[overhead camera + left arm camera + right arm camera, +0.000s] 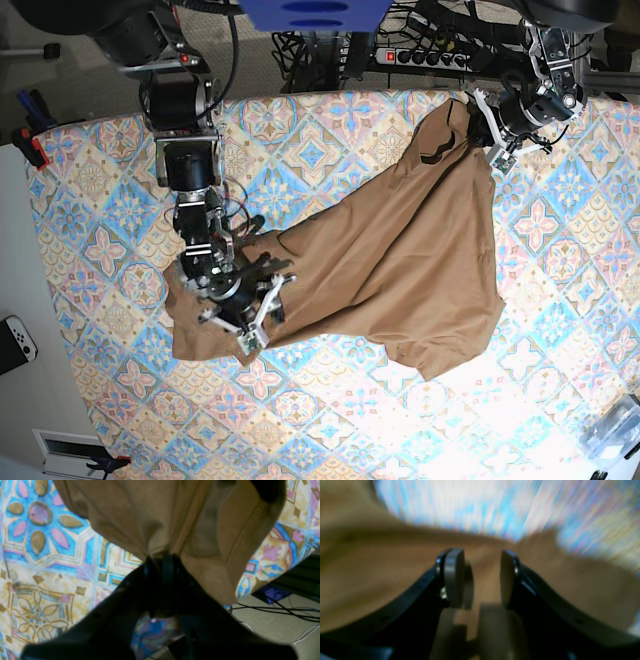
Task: Layout the t-shirt on the table in an organized manner, then fold the t-shirt properly
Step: 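Release the t-shirt with the right gripper and raise it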
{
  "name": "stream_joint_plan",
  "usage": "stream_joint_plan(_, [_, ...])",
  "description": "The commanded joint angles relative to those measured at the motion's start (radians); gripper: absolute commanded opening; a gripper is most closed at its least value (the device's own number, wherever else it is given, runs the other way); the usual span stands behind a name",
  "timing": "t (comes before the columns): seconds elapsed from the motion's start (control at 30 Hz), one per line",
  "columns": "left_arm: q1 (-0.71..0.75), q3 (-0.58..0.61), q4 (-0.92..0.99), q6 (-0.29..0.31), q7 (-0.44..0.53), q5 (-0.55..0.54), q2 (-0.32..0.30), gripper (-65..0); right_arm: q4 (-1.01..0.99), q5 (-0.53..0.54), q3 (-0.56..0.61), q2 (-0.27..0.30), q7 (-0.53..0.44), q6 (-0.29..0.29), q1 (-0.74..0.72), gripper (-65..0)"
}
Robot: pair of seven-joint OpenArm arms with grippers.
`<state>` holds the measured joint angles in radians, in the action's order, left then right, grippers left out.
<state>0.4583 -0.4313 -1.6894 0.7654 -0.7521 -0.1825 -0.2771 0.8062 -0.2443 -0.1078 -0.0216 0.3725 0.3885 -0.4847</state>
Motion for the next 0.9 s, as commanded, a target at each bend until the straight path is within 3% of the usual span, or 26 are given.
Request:
stream_joint_plan(0.0, [0.024,0.010,0.067,-0.067,-0.215,0.258,0.008,-65.0,-0.008,0.018,-0.002,-0.004,-0.065,-0.004,-0.084,-41.8])
stream_joint_plan(0.17, [0.023,0.010,0.067,-0.067,-0.217,0.258,0.009,-65.0,-0.172,0.018,-0.005,-0.004,-0.171,-0.004,-0.111,-41.8])
stream_joint_plan(0.43, [0.023,0.010,0.038,-0.067,-0.217,0.258,0.011,-65.0,-0.291,0.018,-0.005,-0.004,-0.258,-0.006,-0.113,-41.8])
stream_joint_plan(0.73, [0.023,0.010,0.005,-0.067,-0.218,0.258,0.014,-65.0,-0.301,0.012,0.004,-0.004,-0.261,-0.006,-0.113,-41.9])
stream_joint_plan(0.8, [0.021,0.009,0.005,-0.067,-0.218,0.258,0.029,-65.0,-0.301,0.009,0.006,-0.004,-0.261,-0.006,-0.113,-44.4])
stream_joint_plan(0.87, [0.021,0.009,-0.008,-0.067,-0.218,0.258,0.032,-65.0,-0.301,-0.022,0.006,-0.004,-0.260,-0.006,-0.113,-52.9])
